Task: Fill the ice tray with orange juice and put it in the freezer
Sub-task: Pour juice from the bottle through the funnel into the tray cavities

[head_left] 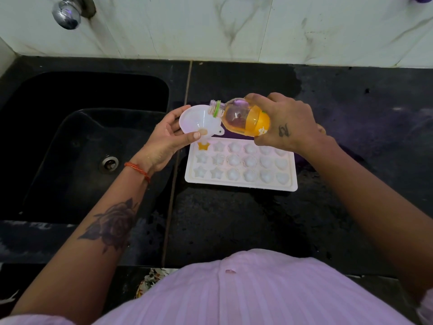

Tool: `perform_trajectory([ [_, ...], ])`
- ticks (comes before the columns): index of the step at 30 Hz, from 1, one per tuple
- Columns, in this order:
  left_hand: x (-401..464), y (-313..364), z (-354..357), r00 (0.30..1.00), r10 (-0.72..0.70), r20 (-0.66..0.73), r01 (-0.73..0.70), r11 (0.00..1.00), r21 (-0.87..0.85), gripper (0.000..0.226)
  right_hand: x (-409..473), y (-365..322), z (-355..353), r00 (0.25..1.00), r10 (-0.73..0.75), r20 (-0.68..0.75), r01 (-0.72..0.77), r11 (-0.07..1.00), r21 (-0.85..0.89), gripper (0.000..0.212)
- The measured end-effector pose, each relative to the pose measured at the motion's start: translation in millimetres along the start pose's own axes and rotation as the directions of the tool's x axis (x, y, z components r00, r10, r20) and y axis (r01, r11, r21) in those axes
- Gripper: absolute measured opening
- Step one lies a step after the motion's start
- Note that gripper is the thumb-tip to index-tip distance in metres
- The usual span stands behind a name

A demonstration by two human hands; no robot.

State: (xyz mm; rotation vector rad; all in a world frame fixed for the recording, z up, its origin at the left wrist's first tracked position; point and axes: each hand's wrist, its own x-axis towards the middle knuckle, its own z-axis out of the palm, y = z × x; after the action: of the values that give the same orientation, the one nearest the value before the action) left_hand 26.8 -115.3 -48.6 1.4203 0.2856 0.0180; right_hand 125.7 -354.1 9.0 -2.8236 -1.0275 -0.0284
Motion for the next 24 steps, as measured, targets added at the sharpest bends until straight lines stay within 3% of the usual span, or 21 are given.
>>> perform_trajectory([
  [8,0.9,4.8,7.9,0.999,0.011,0.047,-0.011,1.000,0.002,0.074,-17.3,6.8,-8.6,0.998,0.045,-0.037,-0.042,0.996,0.081,0.081],
  [24,10.5,-4.3,21.5,0.992,-0.046,0.121,0.042,0.998,0.038,0.079,-31.3,24.4,-11.8,0.998,0.061,-0.005,-0.061,0.993,-0.103,0.083],
])
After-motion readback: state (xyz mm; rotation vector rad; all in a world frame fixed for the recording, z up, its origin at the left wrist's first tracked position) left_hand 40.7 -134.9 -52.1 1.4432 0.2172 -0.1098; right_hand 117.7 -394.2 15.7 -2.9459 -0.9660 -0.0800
